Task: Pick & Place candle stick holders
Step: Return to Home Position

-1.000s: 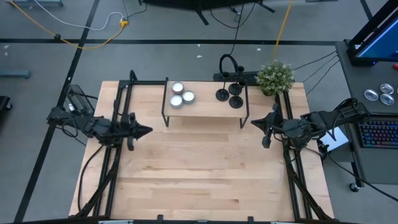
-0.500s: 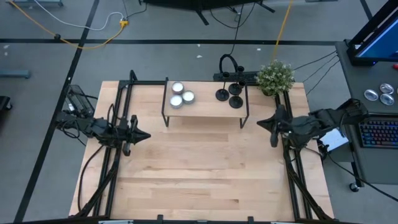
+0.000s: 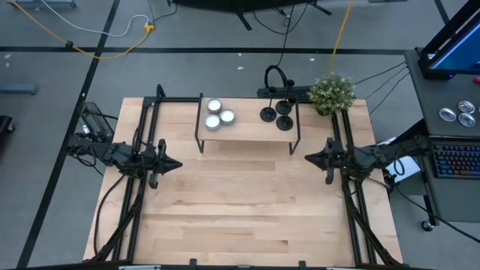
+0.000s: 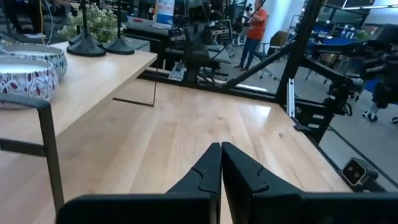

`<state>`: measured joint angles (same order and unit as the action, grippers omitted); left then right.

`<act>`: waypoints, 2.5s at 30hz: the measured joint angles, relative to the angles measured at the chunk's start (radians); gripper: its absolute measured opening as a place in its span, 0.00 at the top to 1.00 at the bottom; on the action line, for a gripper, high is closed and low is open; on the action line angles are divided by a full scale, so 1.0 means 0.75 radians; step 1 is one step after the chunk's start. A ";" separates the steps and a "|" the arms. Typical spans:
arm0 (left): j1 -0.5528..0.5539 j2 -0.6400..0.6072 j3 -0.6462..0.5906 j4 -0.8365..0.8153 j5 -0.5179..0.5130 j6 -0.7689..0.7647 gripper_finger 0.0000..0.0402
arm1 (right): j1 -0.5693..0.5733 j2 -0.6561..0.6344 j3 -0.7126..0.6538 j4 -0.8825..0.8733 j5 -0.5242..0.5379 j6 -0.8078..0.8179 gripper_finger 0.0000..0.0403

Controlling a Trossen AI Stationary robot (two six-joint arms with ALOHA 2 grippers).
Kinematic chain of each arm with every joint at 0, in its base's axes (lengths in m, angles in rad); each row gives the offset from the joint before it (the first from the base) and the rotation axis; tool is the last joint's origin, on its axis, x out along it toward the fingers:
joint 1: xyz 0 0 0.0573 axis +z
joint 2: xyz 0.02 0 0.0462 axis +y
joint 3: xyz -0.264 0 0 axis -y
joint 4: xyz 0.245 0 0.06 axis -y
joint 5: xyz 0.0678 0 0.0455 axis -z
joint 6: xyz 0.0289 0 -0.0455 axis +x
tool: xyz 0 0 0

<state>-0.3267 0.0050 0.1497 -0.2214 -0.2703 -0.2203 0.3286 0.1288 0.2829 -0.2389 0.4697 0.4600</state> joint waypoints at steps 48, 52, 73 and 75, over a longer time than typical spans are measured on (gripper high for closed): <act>0.000 0.002 0.001 -0.258 -0.024 -0.237 0.92 | 0.000 -0.164 -0.234 -0.016 -0.281 -0.151 1.00; 0.000 0.002 0.001 -0.258 -0.024 -0.237 0.92 | 0.000 -0.164 -0.235 -0.016 -0.281 -0.151 1.00; 0.000 0.002 0.001 -0.258 -0.024 -0.236 0.92 | 0.000 -0.164 -0.235 -0.016 -0.281 -0.151 1.00; 0.000 0.002 0.001 -0.258 -0.024 -0.236 0.92 | 0.000 -0.164 -0.235 -0.016 -0.281 -0.151 1.00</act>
<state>-0.3267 0.0063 0.1501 -0.4149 -0.2886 -0.3973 0.3288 0.0055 0.1066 -0.2512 0.2592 0.3467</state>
